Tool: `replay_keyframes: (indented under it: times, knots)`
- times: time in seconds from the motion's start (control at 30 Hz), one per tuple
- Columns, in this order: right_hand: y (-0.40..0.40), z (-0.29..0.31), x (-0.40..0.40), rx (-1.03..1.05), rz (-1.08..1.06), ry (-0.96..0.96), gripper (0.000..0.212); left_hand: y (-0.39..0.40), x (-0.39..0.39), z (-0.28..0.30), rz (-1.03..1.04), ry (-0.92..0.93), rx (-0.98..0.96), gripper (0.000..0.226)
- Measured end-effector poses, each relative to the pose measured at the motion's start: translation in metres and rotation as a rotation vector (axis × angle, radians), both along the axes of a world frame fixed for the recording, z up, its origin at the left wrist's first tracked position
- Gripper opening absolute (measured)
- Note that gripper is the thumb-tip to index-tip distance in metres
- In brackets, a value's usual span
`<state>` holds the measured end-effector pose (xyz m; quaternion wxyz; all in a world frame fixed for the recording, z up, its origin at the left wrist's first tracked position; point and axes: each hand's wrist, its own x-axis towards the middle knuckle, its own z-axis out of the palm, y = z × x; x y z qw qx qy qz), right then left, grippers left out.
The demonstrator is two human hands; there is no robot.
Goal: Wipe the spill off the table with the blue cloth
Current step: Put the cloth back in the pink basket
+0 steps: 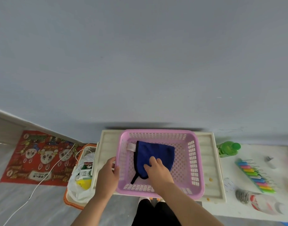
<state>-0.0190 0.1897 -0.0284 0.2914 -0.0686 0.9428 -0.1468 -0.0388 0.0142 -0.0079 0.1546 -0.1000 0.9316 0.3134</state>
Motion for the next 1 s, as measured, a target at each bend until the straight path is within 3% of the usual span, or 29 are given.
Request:
replay_keyframes:
  times: [0.17, 0.4, 0.5, 0.63, 1.0]
  knots:
    - [0.001, 0.000, -0.005, 0.068, 0.164, 0.030, 0.031, -0.001, -0.001, 0.000, -0.001, -0.016, 0.005, 0.033]
    - [-0.006, -0.007, 0.007, -0.068, -0.138, -0.039, 0.059, -0.004, -0.002, -0.001, -0.014, -0.031, 0.019, 0.035]
    - [-0.002, -0.007, 0.011, -0.100, -0.165, -0.025, 0.063, -0.006, -0.001, -0.001, -0.035, -0.035, 0.024, 0.034]
    - [0.001, -0.006, 0.009, -0.057, -0.039, 0.041, 0.056, -0.007, -0.002, -0.002, -0.044, -0.035, 0.031, 0.034]
    - [0.001, -0.002, 0.013, -0.002, -0.049, -0.043, 0.043, -0.008, -0.003, 0.000, -0.028, -0.074, 0.036, 0.035]
